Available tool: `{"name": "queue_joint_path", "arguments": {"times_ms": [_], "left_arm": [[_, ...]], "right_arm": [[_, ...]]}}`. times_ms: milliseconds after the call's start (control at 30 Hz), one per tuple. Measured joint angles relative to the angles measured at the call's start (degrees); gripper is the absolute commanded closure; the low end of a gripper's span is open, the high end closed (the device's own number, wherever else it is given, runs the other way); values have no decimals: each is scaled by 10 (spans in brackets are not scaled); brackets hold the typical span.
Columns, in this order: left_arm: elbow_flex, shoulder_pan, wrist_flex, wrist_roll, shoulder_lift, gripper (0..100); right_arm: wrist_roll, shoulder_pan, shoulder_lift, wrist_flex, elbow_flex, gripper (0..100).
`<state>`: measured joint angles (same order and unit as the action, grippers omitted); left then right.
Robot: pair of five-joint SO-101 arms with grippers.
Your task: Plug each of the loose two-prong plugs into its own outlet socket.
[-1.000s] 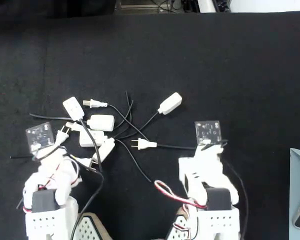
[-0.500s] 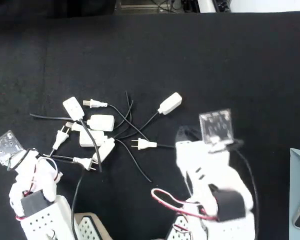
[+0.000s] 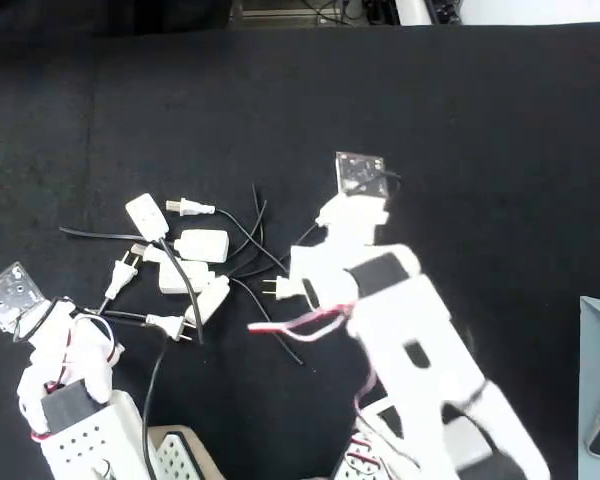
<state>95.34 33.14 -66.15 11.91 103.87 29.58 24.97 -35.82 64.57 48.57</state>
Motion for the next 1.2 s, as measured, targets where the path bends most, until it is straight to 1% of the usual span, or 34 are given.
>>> {"name": "queue_joint_path", "arguments": {"times_ms": [133,333,667,800,1200], "left_arm": [[4,0,0,0,0,970],[4,0,0,0,0,970],[4,0,0,0,0,970],[4,0,0,0,0,970],[4,0,0,0,0,970]], "right_arm": [[40,16,96,0,-33,804],[100,55,204,-2,-75,808],[170,60,347,-3,-157,810],[182,60,394,-5,-182,810],[182,59,526,-6,-304,811]]}}
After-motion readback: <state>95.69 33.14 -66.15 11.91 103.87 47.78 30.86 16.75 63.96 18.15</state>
